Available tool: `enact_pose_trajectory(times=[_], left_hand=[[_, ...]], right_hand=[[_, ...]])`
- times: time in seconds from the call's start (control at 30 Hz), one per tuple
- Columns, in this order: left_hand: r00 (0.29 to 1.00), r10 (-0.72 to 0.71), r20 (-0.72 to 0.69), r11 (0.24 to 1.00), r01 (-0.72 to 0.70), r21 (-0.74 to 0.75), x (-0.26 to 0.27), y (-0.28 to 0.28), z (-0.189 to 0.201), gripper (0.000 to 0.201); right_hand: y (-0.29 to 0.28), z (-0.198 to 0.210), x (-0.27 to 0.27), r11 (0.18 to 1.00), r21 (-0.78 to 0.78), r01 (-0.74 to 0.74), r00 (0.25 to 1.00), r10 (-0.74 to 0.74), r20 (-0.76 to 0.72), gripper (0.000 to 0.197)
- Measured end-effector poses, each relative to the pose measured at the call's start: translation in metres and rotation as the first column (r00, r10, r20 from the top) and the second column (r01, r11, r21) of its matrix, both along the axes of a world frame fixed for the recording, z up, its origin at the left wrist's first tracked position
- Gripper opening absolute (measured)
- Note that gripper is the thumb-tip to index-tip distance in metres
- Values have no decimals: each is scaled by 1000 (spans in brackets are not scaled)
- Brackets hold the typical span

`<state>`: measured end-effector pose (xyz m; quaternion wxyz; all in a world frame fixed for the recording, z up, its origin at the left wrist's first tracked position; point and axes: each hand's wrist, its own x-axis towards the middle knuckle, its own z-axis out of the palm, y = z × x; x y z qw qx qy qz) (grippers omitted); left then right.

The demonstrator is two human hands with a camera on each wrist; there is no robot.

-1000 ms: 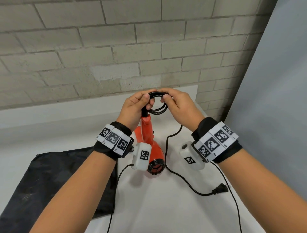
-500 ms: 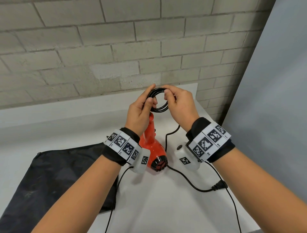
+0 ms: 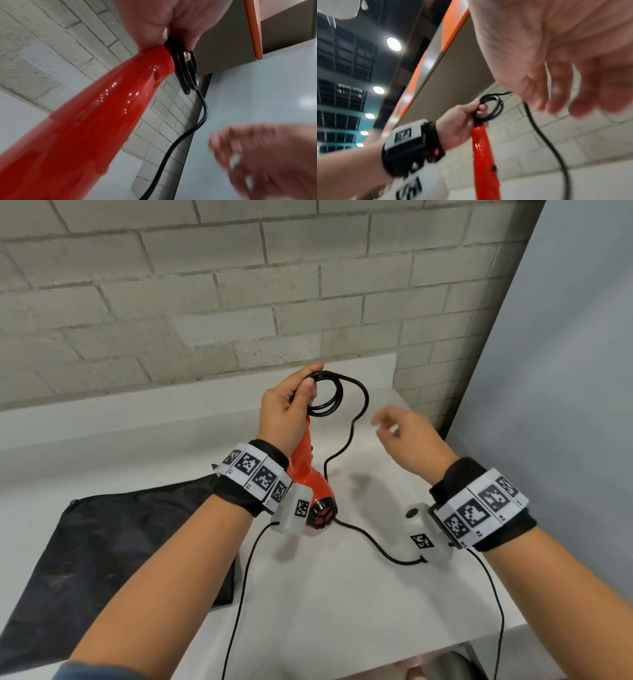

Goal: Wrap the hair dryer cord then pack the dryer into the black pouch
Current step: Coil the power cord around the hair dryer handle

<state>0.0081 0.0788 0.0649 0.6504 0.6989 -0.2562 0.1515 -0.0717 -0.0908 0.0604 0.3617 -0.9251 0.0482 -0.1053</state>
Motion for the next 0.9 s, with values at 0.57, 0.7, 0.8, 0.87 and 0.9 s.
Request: enact_pose_trajectory(times=[0.57,0.7,0.8,0.87,0.9], left_hand=[[993,-79,-84,996,81,27,2,-12,7,29],[989,-93,-112,995,96,18,1,-10,10,31],[989,-88,-118,995,93,42,3,-6,10,33],[988,-75,-135,995,84,63,4,-3,10,33],[985,-74,-155,995,83,57,4,-2,9,30]], right_hand=[[-16,-84,-46,729,-508,-459,633,-133,-763,30],[-30,-72,-35,916,-344,-208,742,-82,-666,21],[-36,-60,-25,969,218,115,902,-10,-432,23],[-32,-46,-22,813,570,117,975,14,-221,20],[-27,-39,-21,724,687,66,992,25,-122,19]])
